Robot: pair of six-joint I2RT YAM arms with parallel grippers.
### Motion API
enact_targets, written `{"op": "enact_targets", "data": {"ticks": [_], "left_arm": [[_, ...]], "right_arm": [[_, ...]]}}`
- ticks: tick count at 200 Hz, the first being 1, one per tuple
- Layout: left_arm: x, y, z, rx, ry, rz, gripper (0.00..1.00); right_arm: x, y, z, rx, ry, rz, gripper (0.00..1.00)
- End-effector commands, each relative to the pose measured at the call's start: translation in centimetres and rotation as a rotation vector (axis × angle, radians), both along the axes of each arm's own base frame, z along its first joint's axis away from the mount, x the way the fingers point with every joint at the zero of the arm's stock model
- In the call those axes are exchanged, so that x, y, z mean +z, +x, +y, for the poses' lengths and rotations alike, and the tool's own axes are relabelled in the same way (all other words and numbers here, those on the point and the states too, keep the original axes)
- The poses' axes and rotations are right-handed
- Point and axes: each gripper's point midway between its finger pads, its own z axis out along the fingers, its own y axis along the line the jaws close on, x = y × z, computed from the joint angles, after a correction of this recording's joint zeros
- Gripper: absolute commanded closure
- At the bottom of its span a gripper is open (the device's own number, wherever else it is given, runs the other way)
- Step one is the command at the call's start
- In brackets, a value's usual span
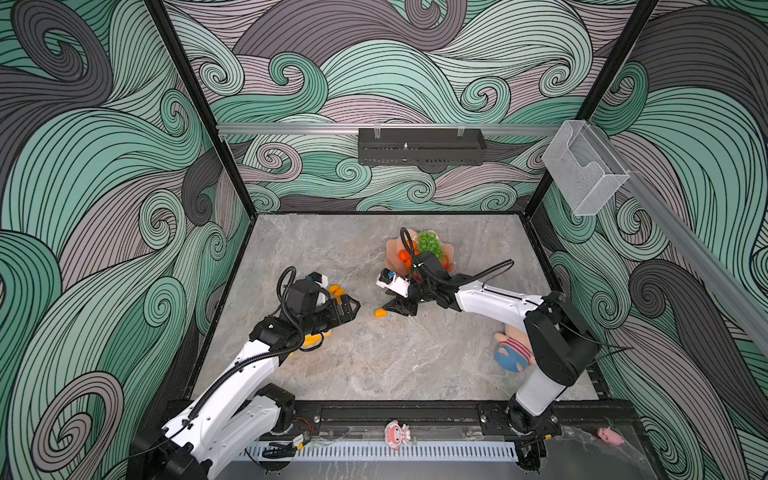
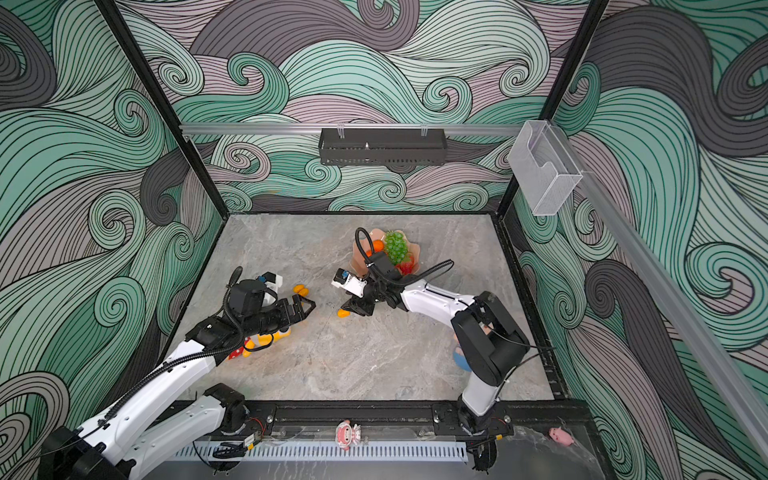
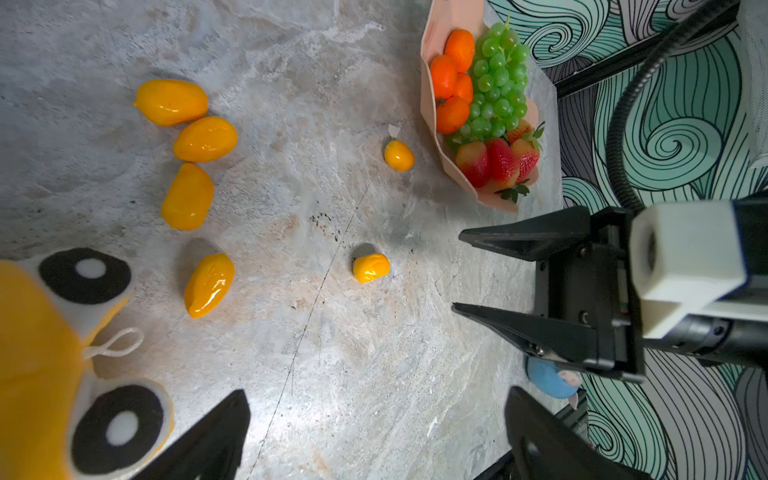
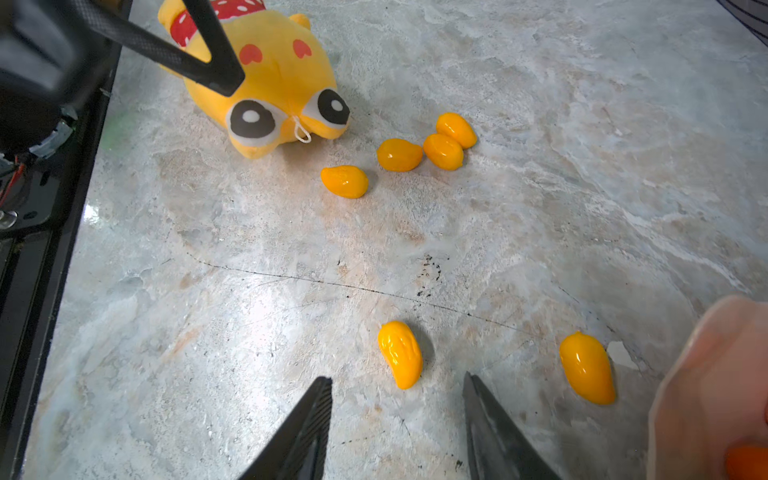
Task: Place and organize the fake fruits in the fruit bowl
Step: 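Move the open right gripper toward the small yellow fruits near the plush toy, then lower the right gripper and close it on a small yellow fruit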
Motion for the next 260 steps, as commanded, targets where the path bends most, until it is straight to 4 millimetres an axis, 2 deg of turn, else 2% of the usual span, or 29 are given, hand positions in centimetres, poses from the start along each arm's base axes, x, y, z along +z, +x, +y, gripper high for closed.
{"op": "enact_targets", "data": {"ticks": [1, 63, 119, 176, 260], "left_arm": [[0.7, 0.5, 0.0, 0.006, -0.070, -0.005, 0.02], [0.2, 1.0, 1.4, 0.045, -0.113, 0.015, 0.02], [0.1, 1.3, 1.6, 0.048, -0.126, 0.019, 0.01], [0.2, 1.6, 1.9, 0.056, -0.133, 0.019, 0.01], [0.2, 1.6, 1.9, 0.052, -0.130, 0.022, 0.01]], "right_arm": [[-1.2, -0.6, 0.4, 0.075, -0.039, 0.025, 0.49], [-4.3, -0.6, 1.3, 0.173, -0.159, 0.038, 0.48], [-6.5, -0.7, 1.7, 0.216, -0.244, 0.036, 0.48], [-7.7, -0.2, 1.8, 0.217, -0.279, 0.038, 0.49], [-8.7, -0.4, 1.6, 0.233, -0.309, 0.046, 0.60]]}}
